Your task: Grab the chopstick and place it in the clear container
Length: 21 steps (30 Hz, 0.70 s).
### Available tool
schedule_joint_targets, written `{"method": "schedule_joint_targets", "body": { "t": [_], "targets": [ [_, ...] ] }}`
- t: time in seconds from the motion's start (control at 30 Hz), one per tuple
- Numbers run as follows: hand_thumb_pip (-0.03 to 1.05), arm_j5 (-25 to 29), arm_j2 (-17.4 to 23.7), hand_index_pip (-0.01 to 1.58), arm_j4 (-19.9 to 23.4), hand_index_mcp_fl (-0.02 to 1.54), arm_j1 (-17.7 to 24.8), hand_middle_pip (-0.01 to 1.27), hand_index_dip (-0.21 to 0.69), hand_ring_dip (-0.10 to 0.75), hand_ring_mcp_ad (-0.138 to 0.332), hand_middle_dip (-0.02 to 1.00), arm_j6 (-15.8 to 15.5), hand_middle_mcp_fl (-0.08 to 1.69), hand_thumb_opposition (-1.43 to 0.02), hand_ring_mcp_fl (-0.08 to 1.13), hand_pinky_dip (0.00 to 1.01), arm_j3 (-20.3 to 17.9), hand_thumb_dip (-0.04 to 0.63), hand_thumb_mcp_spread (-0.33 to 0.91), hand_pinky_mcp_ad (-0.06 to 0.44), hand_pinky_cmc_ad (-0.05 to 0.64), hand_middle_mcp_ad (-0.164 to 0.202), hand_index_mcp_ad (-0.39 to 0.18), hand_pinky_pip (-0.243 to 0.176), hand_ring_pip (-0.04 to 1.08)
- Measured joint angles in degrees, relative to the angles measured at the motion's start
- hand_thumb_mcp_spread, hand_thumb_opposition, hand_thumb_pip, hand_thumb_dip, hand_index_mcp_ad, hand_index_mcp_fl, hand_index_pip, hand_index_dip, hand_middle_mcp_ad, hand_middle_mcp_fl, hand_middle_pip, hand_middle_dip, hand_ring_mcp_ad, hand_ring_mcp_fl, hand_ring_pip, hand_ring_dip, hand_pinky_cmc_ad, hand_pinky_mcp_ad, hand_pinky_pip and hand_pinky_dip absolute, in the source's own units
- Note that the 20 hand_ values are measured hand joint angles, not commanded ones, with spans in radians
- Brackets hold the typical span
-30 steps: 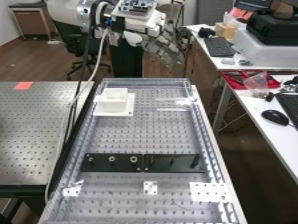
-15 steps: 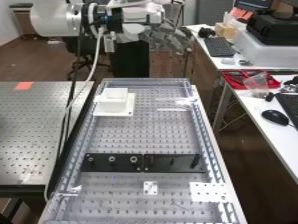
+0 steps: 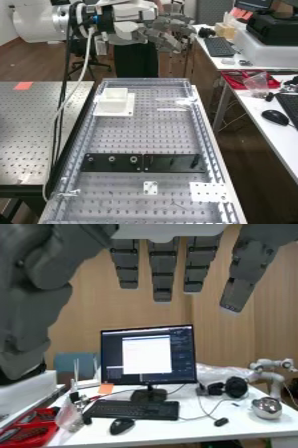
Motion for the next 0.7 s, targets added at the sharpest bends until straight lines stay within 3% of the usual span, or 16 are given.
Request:
{"method": "schedule_joint_targets", "body": {
  "t": [0.07,0.33,0.63,0.7],
  "targets": [
    [0.50,-0.05,-0.08,0.07,-0.28,0.06,-0.31,0.10,0.171,0.194,0.152,0.35,-0.11,0.03,-0.70,0.02,0.49,0.31,0.066,0.13,0.354,0.419,0.087,-0.068,-0.045,0.10],
    [0.50,3.25,-1.66,0.06,-0.99,0.04,-1.15,0.10,0.173,0.098,0.159,0.23,-1.50,0.02,-0.70,0.02,0.34,2.64,0.014,0.12,0.354,0.445,0.096,-0.065,-0.075,0.09],
    [0.50,8.16,-2.89,0.06,-1.51,0.04,-1.21,0.10,0.173,0.084,0.154,0.19,-2.77,0.02,-0.70,0.02,0.27,4.21,0.000,0.08,0.356,0.463,0.099,-0.082,-0.105,0.09],
    [0.50,9.38,-3.17,0.06,-1.79,0.04,-1.31,0.10,0.168,0.082,0.176,0.19,-2.63,0.02,-0.70,0.02,0.26,4.61,-0.003,0.08,0.356,0.463,0.106,-0.065,-0.106,0.09]
  ]
}}
